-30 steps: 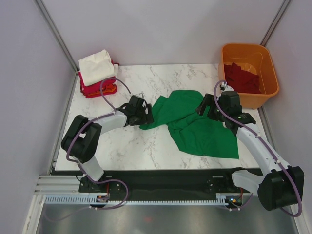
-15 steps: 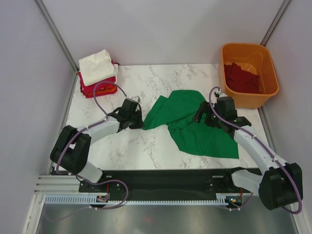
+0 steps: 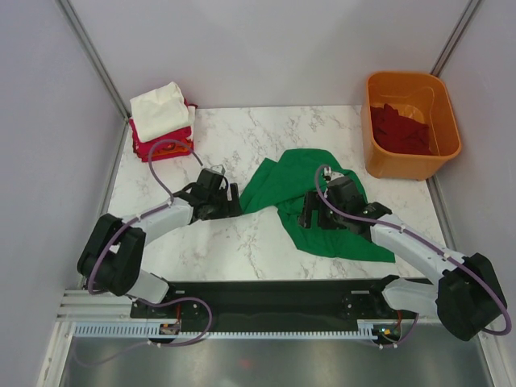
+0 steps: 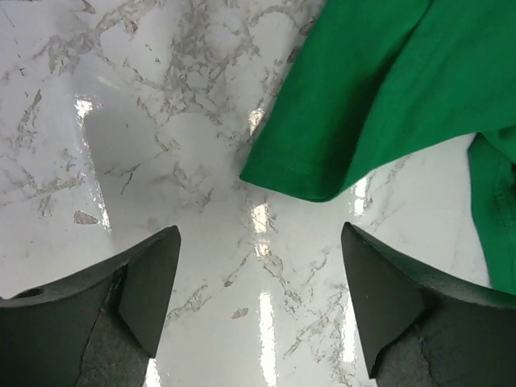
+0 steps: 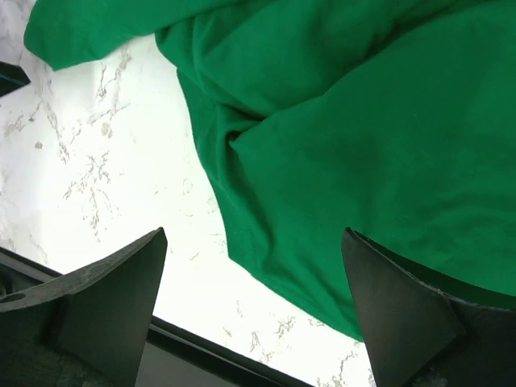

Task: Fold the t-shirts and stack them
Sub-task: Flatten the tshirt out

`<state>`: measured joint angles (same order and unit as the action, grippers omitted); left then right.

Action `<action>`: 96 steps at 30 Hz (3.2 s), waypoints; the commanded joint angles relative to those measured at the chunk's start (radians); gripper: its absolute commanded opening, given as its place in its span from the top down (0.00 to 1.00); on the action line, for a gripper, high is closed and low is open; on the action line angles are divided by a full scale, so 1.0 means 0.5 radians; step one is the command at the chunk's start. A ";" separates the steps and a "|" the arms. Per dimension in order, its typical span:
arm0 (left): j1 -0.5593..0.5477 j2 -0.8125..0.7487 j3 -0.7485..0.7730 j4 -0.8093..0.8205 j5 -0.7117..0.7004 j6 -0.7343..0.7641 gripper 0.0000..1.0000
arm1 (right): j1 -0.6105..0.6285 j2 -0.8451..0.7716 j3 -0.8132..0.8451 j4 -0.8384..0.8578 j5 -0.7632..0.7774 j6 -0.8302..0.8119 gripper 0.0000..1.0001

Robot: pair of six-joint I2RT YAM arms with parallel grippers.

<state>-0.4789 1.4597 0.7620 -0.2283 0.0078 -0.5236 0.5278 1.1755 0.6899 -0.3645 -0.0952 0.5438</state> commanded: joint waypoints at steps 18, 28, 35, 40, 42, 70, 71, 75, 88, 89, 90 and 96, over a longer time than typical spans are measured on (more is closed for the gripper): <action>-0.018 0.468 0.148 0.233 0.122 -0.051 0.98 | 0.012 -0.004 0.059 -0.023 0.178 -0.048 0.02; 0.123 -0.176 0.595 -0.301 0.012 0.130 0.98 | 0.453 0.194 0.209 0.005 0.178 -0.225 0.02; 0.166 -0.263 0.691 -0.436 0.046 0.136 0.98 | 0.733 0.578 0.341 -0.035 0.610 -0.158 0.02; 0.176 -0.318 0.627 -0.439 0.058 0.114 0.98 | 0.791 0.793 0.378 -0.029 0.856 -0.158 0.12; 0.191 -0.351 0.630 -0.448 0.055 0.130 0.98 | 0.816 0.849 0.372 -0.026 0.899 -0.155 0.31; 0.854 -0.913 0.808 -0.933 -0.144 0.477 0.98 | 0.191 -0.013 0.439 -0.438 0.940 -0.164 0.02; 0.857 -0.922 0.802 -0.933 -0.148 0.477 0.98 | 0.135 0.008 0.464 -0.397 0.887 -0.176 0.02; 0.857 -0.922 0.750 -0.936 -0.080 0.452 0.98 | -0.089 0.433 0.694 -0.244 0.629 -0.228 0.02; 0.869 -1.112 0.406 -0.967 -0.025 0.412 0.98 | -0.488 1.122 0.879 -0.118 0.739 -0.183 0.02; 0.869 -1.103 0.415 -0.967 0.051 0.406 0.98 | -0.488 1.082 0.833 -0.121 0.773 -0.155 0.03; 0.869 -1.100 0.433 -0.970 0.076 0.403 0.98 | -0.488 0.964 0.771 -0.121 0.807 -0.109 0.03; 0.869 -0.969 0.464 -0.952 0.162 0.406 0.98 | -0.711 0.463 0.256 -0.063 0.866 0.106 0.07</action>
<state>-0.0509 0.9436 0.9657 -0.7193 0.0444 -0.3241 0.2588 1.5284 0.8825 -0.4191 0.3141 0.5201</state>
